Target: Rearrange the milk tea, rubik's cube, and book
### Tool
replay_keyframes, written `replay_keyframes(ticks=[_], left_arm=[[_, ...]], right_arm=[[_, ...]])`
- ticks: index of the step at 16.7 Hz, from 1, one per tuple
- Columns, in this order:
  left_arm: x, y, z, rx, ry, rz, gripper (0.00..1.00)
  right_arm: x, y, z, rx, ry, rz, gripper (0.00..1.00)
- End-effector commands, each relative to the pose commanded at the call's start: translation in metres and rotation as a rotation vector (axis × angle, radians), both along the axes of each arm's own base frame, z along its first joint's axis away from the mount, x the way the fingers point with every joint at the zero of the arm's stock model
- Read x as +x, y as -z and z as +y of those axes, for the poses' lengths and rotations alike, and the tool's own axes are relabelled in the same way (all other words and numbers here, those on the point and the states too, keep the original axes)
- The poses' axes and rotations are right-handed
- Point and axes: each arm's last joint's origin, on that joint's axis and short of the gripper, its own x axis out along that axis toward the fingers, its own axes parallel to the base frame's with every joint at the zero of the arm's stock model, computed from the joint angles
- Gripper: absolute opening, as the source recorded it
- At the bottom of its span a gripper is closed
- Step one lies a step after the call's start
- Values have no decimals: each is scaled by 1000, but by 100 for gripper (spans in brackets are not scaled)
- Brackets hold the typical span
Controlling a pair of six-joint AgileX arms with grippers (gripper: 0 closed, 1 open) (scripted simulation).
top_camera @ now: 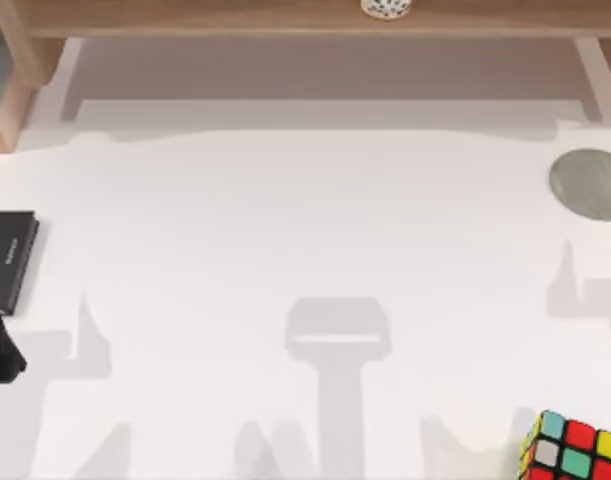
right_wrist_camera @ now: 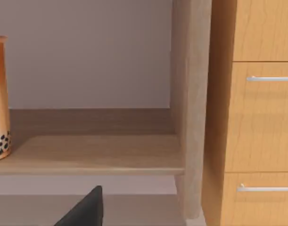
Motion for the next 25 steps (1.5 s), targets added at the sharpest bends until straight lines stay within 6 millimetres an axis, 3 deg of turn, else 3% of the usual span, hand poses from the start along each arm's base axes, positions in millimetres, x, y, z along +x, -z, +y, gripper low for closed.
replay_keyframes(ticks=[3, 6, 10, 13, 16, 19, 25], left_arm=[[0, 0, 0, 0, 0, 0, 100], [0, 0, 0, 0, 0, 0, 100], [0, 0, 0, 0, 0, 0, 100], [0, 0, 0, 0, 0, 0, 100], [0, 0, 0, 0, 0, 0, 100], [0, 0, 0, 0, 0, 0, 100], [0, 0, 0, 0, 0, 0, 100]], right_arm=[[42, -37, 18, -2, 6, 28, 100], [104, -51, 52, -20, 10, 92, 100], [185, -33, 116, -53, 11, 158, 100], [226, -13, 166, -55, 11, 150, 100], [250, 4, 208, -38, 10, 118, 100], [263, 17, 234, -21, 10, 94, 100], [265, 21, 238, -18, 13, 91, 100]])
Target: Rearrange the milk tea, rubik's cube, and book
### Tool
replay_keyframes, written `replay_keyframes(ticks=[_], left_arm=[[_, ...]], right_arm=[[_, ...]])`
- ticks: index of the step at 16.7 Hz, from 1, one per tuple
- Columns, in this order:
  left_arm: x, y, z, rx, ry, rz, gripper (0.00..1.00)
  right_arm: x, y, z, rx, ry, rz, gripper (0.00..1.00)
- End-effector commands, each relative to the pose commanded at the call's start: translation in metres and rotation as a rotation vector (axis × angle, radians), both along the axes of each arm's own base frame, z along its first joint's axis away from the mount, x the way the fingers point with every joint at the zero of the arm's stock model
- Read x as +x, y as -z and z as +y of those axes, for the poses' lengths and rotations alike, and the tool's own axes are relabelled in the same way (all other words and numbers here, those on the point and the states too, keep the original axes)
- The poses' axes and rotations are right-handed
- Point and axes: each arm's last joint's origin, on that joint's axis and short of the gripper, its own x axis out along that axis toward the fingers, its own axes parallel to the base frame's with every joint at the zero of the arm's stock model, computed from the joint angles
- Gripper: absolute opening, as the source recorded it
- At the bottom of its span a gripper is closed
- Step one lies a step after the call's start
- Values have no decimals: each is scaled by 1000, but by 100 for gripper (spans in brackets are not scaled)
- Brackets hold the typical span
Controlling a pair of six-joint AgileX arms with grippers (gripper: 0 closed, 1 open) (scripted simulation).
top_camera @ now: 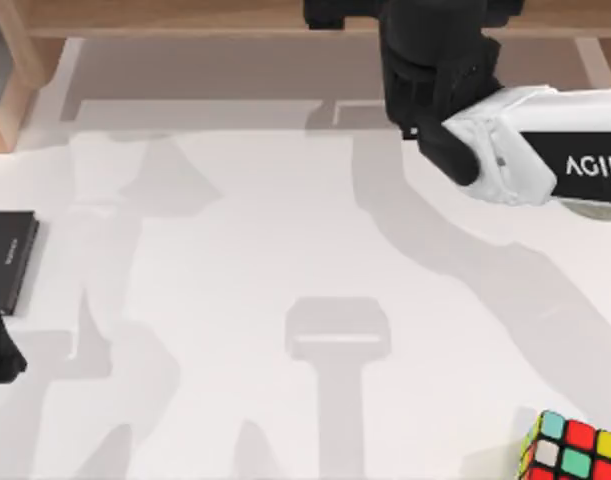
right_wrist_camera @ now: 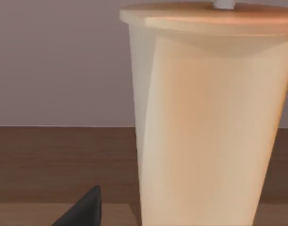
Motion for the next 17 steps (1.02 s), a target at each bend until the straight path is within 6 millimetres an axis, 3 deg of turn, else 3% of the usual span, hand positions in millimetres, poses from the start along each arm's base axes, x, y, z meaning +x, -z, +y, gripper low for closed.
replay_keyframes(ticks=[3, 11, 17], left_arm=[[0, 0, 0, 0, 0, 0, 100], [0, 0, 0, 0, 0, 0, 100], [0, 0, 0, 0, 0, 0, 100]], right_arm=[[8, 1, 2, 0, -2, 1, 100], [73, -1, 3, 4, -3, -6, 100], [79, 0, 1, 2, -3, -3, 100]])
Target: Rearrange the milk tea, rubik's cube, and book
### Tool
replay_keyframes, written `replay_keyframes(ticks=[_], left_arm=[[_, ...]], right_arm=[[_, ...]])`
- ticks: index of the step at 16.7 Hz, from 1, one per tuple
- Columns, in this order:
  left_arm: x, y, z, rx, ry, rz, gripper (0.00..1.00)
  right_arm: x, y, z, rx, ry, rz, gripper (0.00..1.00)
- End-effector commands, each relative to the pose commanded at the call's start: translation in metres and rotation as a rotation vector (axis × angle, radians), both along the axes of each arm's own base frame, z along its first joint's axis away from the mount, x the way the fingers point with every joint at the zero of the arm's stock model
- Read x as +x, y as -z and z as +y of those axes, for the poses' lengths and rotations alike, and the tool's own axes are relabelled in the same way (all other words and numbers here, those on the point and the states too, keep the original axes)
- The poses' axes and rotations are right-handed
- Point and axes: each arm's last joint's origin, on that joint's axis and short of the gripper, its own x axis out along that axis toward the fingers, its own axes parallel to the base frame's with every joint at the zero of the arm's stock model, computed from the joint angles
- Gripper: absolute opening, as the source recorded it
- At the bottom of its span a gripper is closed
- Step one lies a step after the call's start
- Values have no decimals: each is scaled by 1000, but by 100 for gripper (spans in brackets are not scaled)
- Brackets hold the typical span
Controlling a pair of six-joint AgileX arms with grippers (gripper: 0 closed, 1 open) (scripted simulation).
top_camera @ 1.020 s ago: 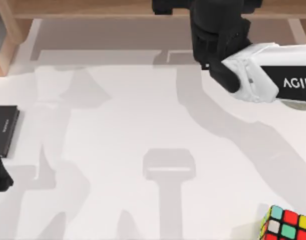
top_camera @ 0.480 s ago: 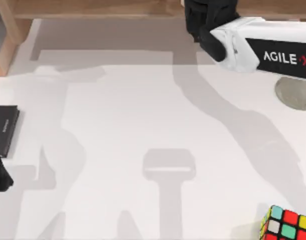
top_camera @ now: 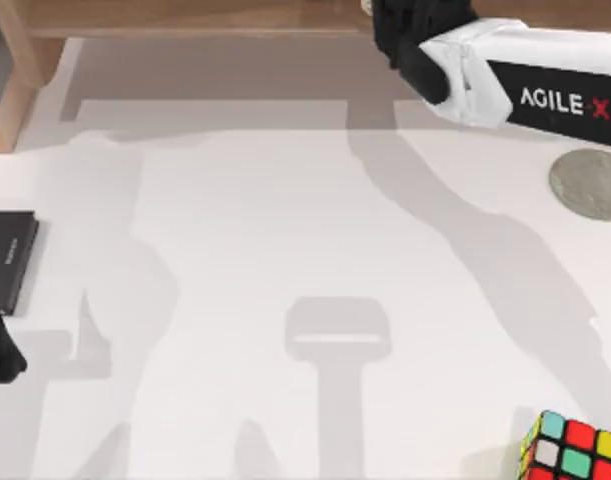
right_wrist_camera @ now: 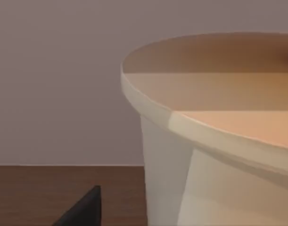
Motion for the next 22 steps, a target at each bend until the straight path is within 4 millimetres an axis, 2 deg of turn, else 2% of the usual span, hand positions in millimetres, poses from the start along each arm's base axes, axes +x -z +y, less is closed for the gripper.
replay_keyframes(ticks=[13, 22], left_arm=[[0, 0, 0, 0, 0, 0, 100], [0, 0, 0, 0, 0, 0, 100]], right_arm=[[0, 0, 0, 0, 0, 0, 2], [-1, -1, 1, 3, -4, -2, 0]])
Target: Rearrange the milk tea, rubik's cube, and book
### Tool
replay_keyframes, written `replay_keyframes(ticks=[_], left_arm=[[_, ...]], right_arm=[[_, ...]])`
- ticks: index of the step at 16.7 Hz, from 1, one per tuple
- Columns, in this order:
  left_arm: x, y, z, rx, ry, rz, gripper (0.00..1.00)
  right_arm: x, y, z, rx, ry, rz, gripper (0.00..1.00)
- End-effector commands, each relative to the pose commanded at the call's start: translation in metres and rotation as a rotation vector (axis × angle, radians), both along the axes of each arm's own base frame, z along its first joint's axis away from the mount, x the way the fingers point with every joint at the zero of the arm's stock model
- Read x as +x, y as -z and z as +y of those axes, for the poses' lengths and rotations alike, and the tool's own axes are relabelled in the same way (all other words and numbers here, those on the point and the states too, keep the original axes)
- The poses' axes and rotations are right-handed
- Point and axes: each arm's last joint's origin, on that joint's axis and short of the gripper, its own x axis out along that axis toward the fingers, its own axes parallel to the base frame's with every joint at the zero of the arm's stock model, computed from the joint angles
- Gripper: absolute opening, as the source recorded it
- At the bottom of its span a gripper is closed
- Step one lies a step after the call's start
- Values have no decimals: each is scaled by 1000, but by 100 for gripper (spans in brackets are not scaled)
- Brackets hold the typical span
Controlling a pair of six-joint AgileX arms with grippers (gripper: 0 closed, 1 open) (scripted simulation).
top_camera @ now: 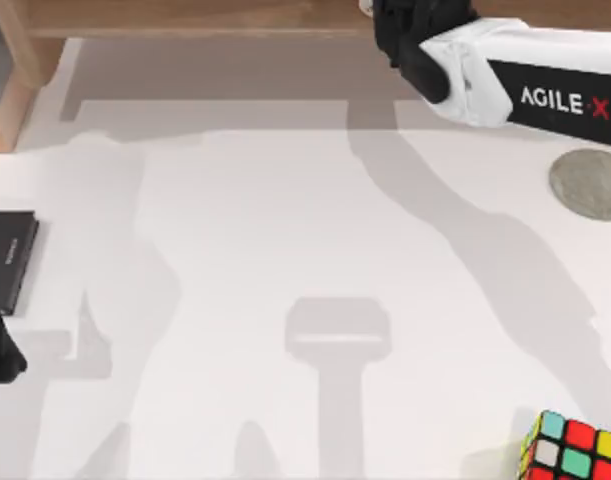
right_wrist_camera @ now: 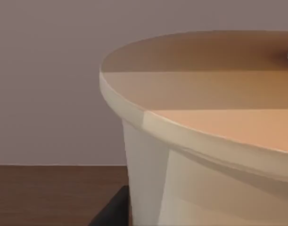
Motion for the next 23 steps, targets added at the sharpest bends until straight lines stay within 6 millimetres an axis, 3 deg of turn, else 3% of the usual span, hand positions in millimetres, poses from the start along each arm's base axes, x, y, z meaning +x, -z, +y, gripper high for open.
replay_keyframes(ticks=[4, 11, 17, 20, 23], left_arm=[[0, 0, 0, 0, 0, 0, 100], [0, 0, 0, 0, 0, 0, 100], [0, 0, 0, 0, 0, 0, 100], [0, 0, 0, 0, 0, 0, 100], [0, 0, 0, 0, 0, 0, 100]], right_arm=[[-16, -8, 1, 2, 3, -11, 0], [-77, -9, 1, -3, 0, 3, 0], [-79, -10, -3, 2, 2, -2, 0], [-87, -6, -21, 4, 3, -15, 0], [-97, 12, -52, -4, 1, -13, 0]])
